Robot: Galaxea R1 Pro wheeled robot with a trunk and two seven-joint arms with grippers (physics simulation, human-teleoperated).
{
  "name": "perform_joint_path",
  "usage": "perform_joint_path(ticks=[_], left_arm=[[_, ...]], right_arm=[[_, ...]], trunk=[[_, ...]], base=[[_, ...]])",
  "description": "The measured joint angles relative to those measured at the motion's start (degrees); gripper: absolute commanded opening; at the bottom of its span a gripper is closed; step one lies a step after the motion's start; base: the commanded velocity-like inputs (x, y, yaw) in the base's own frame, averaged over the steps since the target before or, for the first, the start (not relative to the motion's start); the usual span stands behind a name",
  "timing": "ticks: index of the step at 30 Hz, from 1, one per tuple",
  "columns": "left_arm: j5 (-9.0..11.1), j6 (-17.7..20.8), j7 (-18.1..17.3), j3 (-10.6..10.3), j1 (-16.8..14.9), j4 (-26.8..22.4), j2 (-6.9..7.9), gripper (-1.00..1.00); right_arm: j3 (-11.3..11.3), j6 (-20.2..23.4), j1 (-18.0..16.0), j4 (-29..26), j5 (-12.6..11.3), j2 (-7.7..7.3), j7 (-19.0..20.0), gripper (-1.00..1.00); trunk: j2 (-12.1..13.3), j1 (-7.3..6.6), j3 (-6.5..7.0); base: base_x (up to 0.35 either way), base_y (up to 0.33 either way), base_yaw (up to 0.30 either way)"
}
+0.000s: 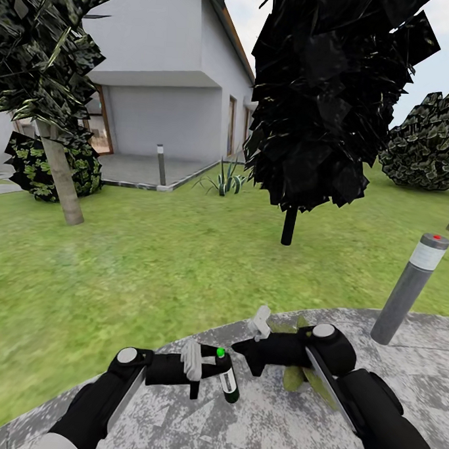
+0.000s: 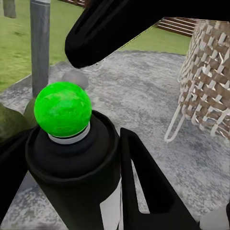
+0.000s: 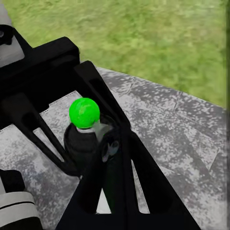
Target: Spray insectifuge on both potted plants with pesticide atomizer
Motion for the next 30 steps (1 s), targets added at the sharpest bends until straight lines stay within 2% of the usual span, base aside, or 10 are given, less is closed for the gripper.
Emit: perform_joint_path(ticks=[8, 15, 16, 18, 19, 21, 24, 26, 27, 30], left_arm=[[0.1, 0.0, 0.4, 2.2, 0.5, 0.1, 0.07, -1.0], [0.3, 0.0, 0.9, 2.5, 0.9, 0.2, -0.04, -1.0], [0.3, 0.0, 2.3, 2.9, 0.9, 0.2, -0.1, -1.0], [0.5, -0.1, 10.1, 5.0, 1.6, 0.6, -0.69, -1.0], [0.5, -0.2, 11.7, 5.3, 1.7, 0.9, -0.8, -1.0], [1.5, -0.4, 17.2, 5.9, 2.0, 3.0, -1.32, -1.0], [3.8, -0.2, 22.7, 6.1, 2.2, 5.1, -2.75, -1.0], [4.5, 0.4, 24.9, 6.0, 2.2, 5.7, -3.51, -1.0], [4.7, 1.1, 25.8, 6.0, 2.2, 6.0, -4.08, -1.0], [5.0, 3.6, 26.7, 5.9, 2.2, 6.6, -5.24, -1.0]], right_arm=[[-8.6, -0.5, 0.0, 0.0, 0.0, 0.25, -1.7, -1.0], [-10.6, -0.5, 0.0, 0.0, 0.0, 0.39, -5.2, -1.0], [-10.7, -0.5, 0.0, 0.0, 0.0, 0.39, -5.4, -1.0], [-11.9, -0.5, 0.0, 0.0, 0.0, 0.41, -5.6, -1.0], [-12.4, -0.5, 0.0, 0.0, 0.0, 0.45, -5.7, -1.0], [-15.2, -0.5, 0.0, 0.0, 0.0, 0.56, -5.6, -1.0], [-18.1, -0.5, 0.0, 0.0, 0.0, 0.63, -5.6, -1.0], [-18.9, -0.5, 0.0, 0.0, -0.1, 0.65, -5.6, -1.0], [-19.2, -0.5, 0.0, 0.0, 0.0, 0.66, -5.6, 1.0], [-19.6, -0.4, 0.0, 0.0, 0.0, 0.66, -5.7, 1.0]], trunk=[[0.0, 0.0, 0.0], [0.0, 0.0, 0.0], [0.0, 0.0, 0.0], [0.0, 0.0, 0.0], [0.0, 0.0, 0.0], [0.0, 0.0, 0.0], [0.0, 0.0, 0.0], [0.0, 0.0, 0.0], [0.0, 0.0, 0.0], [0.0, 0.0, 0.0]], base=[[0.0, 0.0, 0.0], [0.0, 0.0, 0.0], [0.0, 0.0, 0.0], [0.0, 0.0, 0.0], [0.0, 0.0, 0.0], [0.0, 0.0, 0.0], [0.0, 0.0, 0.0], [0.0, 0.0, 0.0], [0.0, 0.0, 0.0], [0.0, 0.0, 0.0]])
